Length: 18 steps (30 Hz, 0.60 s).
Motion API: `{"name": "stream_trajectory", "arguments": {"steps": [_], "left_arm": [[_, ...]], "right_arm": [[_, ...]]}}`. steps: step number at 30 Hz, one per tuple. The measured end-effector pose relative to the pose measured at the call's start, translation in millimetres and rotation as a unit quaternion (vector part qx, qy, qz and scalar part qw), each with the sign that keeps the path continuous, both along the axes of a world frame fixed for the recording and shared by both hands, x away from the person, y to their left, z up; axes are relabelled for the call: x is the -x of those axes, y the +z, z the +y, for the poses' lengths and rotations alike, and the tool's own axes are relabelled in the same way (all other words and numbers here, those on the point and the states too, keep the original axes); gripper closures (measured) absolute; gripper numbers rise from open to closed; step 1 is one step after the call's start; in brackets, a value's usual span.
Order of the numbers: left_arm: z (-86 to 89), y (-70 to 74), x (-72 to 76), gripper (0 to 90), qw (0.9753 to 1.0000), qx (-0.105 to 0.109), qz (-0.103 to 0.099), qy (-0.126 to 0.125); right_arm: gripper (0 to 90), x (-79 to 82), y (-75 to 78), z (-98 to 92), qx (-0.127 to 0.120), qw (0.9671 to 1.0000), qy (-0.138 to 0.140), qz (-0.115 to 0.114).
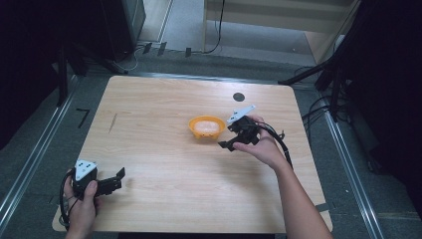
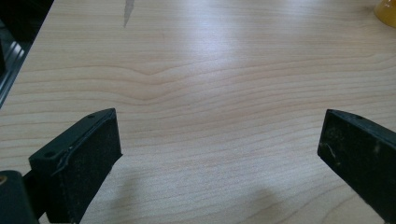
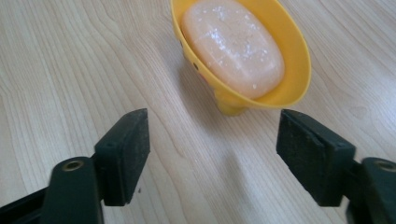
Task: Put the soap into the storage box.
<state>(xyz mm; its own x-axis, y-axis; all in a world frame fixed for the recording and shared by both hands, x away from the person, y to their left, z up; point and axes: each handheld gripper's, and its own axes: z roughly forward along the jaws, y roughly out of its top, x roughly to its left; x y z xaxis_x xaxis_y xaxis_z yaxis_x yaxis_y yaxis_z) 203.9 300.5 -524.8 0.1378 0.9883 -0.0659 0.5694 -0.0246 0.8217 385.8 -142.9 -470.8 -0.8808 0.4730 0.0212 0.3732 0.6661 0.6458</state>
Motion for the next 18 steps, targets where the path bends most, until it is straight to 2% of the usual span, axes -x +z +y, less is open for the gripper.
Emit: {"name": "stream_trajectory", "arguments": {"steps": [1,2,3,5,8,12,14,15,16,18], "left_arm": [[0.1,0.0,0.0,0.0,1.0,0.0,0.0,0.0],[0.1,0.0,0.0,0.0,1.0,0.0,0.0,-0.001],[0.2,0.0,0.1,0.0,1.0,0.0,0.0,-0.001],[0.1,0.0,0.1,0.0,1.0,0.0,0.0,-0.001],[0.1,0.0,0.1,0.0,1.0,0.0,0.0,0.0],[-0.1,0.0,0.1,0.0,1.0,-0.001,0.0,0.0],[-0.1,0.1,0.2,0.0,1.0,-0.002,0.0,0.0],[-0.1,0.1,0.2,0.0,1.0,-0.002,0.0,0.0],[-0.1,0.1,0.2,0.0,1.0,-0.002,0.0,0.0],[0.0,0.0,0.0,0.0,1.0,0.0,0.0,0.001]], "right_arm": [[25.3,3.8,-1.4,-1.6,0.0,0.9999,-0.01,-0.012],[24.5,5.6,-2.6,-3.2,-0.002,0.9999,-0.011,-0.012],[22.5,6.4,-4.0,-4.6,-0.005,1.0,-0.008,0.001],[19.9,7.2,-5.5,-5.9,-0.005,0.9999,-0.006,0.01],[17.7,13.0,-8.6,-13.1,-0.022,0.9995,-0.02,0.012],[17.6,17.9,-11.0,-19.0,-0.033,0.9991,-0.026,-0.001],[17.9,22.4,-14.1,-24.5,-0.041,0.998,-0.048,-0.002],[17.9,22.4,-14.1,-24.5,-0.041,0.998,-0.048,-0.002],[18.5,26.4,-15.7,-28.7,-0.048,0.997,-0.06,-0.008],[17.5,29.9,-18.2,-33.5,-0.049,0.9968,-0.062,-0.008]]}}
